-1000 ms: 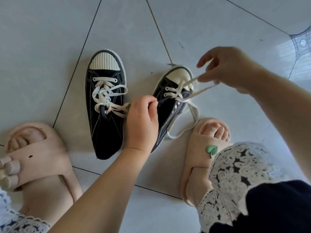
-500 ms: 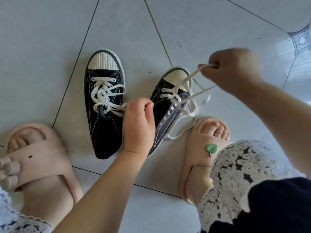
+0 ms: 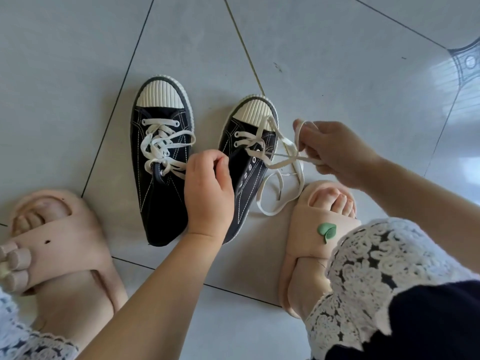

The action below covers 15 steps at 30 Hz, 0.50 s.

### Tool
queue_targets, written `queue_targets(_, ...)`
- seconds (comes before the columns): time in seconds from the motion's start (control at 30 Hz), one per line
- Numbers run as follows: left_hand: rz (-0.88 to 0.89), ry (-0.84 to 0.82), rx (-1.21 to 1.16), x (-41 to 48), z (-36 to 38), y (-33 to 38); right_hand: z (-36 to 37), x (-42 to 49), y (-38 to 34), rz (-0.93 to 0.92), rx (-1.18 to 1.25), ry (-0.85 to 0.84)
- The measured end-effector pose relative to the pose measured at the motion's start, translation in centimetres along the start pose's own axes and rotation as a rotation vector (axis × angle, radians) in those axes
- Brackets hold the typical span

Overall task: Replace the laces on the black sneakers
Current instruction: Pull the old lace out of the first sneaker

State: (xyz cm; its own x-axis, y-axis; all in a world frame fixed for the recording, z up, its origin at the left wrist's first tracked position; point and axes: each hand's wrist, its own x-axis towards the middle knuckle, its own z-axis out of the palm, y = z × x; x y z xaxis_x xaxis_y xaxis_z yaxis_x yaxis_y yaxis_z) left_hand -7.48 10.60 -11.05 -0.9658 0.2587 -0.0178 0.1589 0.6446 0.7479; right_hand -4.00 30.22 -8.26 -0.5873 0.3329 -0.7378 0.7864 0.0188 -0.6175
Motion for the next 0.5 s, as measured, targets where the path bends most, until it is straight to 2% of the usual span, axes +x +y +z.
queue_targets(0.1,-0.006,-0.005,-0.001,0.0,0.0,0.0,-2.2,0.7,0.0,-0.097,-0.655,0.162)
queue_targets(0.17,-0.005,-0.008,-0.003,0.0,0.0,0.1,-3.5,0.9,-0.2,-0.114,-0.974,0.227)
queue_targets(0.23,-0.016,-0.015,-0.011,0.1,-0.1,0.1,-5.4,1.0,-0.6,-0.137,-1.071,0.404)
queue_targets(0.3,-0.026,-0.023,-0.017,0.1,-0.1,0.0,-8.1,0.9,-1.2,-0.199,-1.041,0.601)
queue_targets(0.33,-0.025,-0.025,-0.019,0.1,-0.1,0.0,-9.2,0.7,-1.5,-0.228,-1.016,0.642)
queue_targets(0.4,-0.024,-0.025,-0.019,0.0,-0.1,0.0,-9.8,0.2,-1.8,-0.251,-0.948,0.571)
queue_targets(0.5,-0.026,-0.018,-0.020,-0.1,0.1,0.1,-6.1,0.1,-1.2,-0.212,-0.900,0.195)
